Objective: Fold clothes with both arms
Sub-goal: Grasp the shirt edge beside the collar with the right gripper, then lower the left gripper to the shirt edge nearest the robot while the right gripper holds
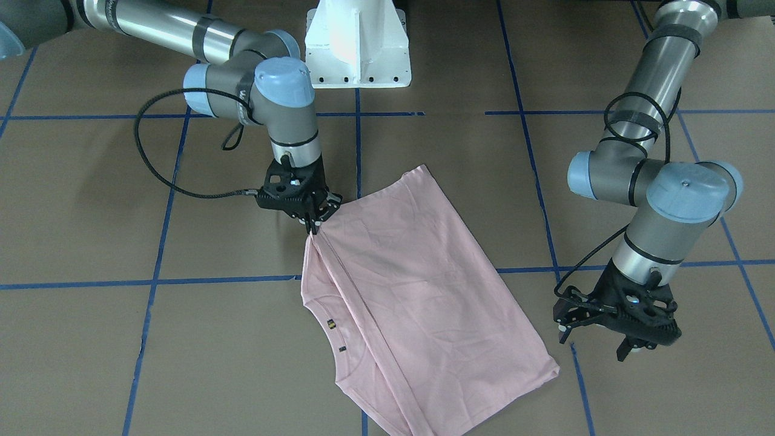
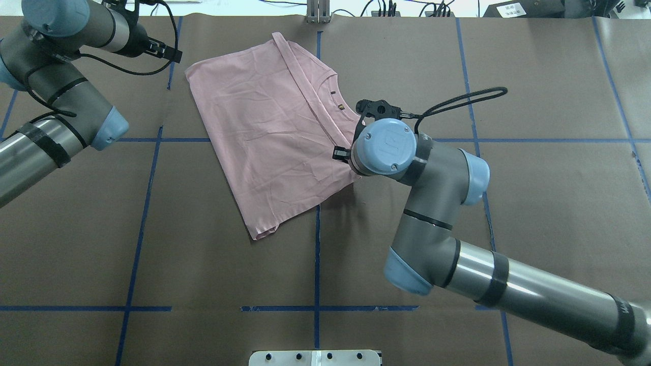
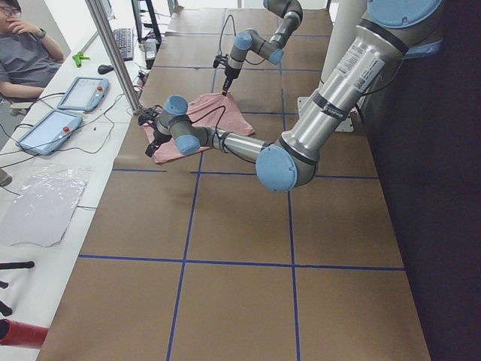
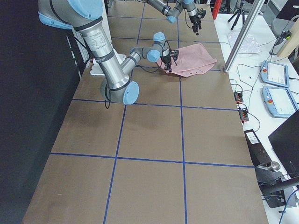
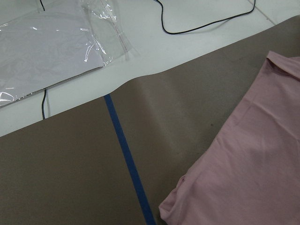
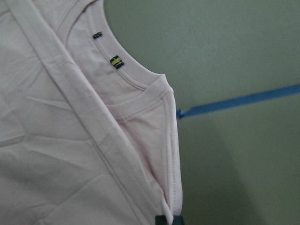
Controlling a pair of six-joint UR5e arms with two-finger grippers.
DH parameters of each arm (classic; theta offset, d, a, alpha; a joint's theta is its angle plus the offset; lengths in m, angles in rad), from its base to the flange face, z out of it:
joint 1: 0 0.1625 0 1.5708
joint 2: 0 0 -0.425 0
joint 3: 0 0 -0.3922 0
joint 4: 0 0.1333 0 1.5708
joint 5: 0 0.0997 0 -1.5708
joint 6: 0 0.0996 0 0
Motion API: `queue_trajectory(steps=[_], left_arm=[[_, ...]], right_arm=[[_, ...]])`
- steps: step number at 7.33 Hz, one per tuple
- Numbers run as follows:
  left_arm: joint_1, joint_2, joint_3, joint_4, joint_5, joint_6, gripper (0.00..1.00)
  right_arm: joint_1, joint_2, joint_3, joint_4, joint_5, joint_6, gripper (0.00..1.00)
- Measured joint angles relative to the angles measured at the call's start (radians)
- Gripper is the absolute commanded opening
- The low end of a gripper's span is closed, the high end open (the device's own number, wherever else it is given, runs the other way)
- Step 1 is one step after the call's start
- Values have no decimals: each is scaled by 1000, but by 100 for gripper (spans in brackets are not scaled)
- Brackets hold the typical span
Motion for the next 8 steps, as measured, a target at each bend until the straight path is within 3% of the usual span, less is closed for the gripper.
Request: queue_trajectory(steps=[2, 3, 6, 7, 8], left_arm=[[48, 35, -102, 9, -17, -123, 100], [93, 60, -186, 37, -17, -206, 100], [341, 228, -587, 217, 51, -485, 100], [441, 289, -681, 248, 108, -579, 84], [540, 331, -735, 264, 177, -685, 51]], right_arm=[[-132, -128, 205, -20, -120, 99, 0], [-204, -171, 262, -22, -195, 146, 0], [-317, -230, 326, -24, -310, 200, 0], [-323, -233, 329, -24, -317, 202, 0], [-324, -234, 330, -24, -319, 203, 0]])
